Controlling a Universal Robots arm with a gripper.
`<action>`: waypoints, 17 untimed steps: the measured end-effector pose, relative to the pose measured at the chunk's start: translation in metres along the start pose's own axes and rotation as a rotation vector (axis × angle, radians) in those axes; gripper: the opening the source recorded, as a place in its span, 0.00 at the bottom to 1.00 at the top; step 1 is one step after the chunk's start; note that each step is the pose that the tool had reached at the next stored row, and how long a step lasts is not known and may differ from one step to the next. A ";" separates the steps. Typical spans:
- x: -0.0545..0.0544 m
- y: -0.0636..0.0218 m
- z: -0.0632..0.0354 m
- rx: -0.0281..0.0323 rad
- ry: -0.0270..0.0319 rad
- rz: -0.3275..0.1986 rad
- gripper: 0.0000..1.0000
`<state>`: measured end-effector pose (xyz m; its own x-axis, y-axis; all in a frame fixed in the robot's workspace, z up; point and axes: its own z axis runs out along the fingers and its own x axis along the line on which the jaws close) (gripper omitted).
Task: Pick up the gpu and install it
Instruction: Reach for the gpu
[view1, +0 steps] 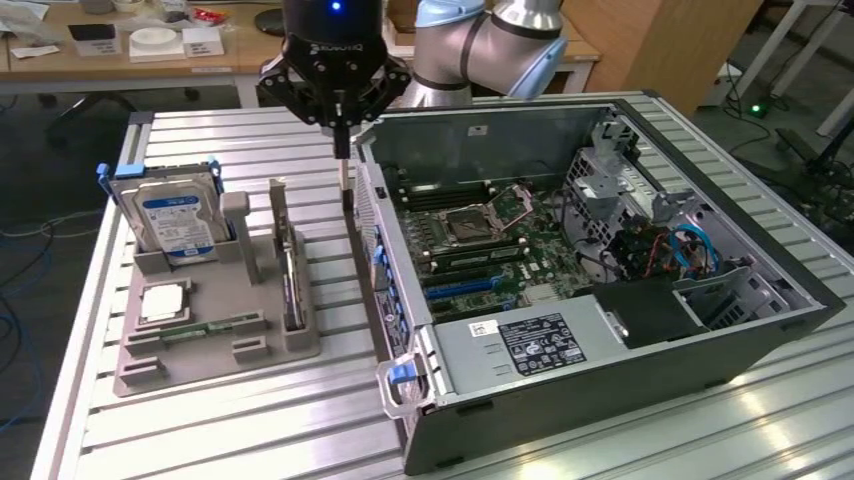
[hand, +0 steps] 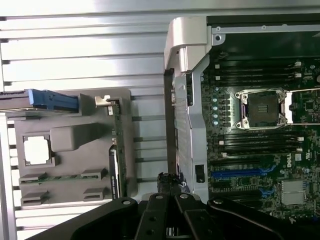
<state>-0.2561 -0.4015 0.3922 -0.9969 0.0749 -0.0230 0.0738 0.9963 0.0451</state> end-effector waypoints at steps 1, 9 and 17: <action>0.002 -0.0001 0.0000 0.0000 0.0000 0.000 0.11; 0.018 -0.0016 -0.0004 0.0001 0.0000 0.000 0.11; 0.033 -0.0028 -0.0006 0.0000 0.0000 0.000 0.11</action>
<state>-0.2894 -0.4018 0.3919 -0.9969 0.0748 -0.0230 0.0737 0.9963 0.0451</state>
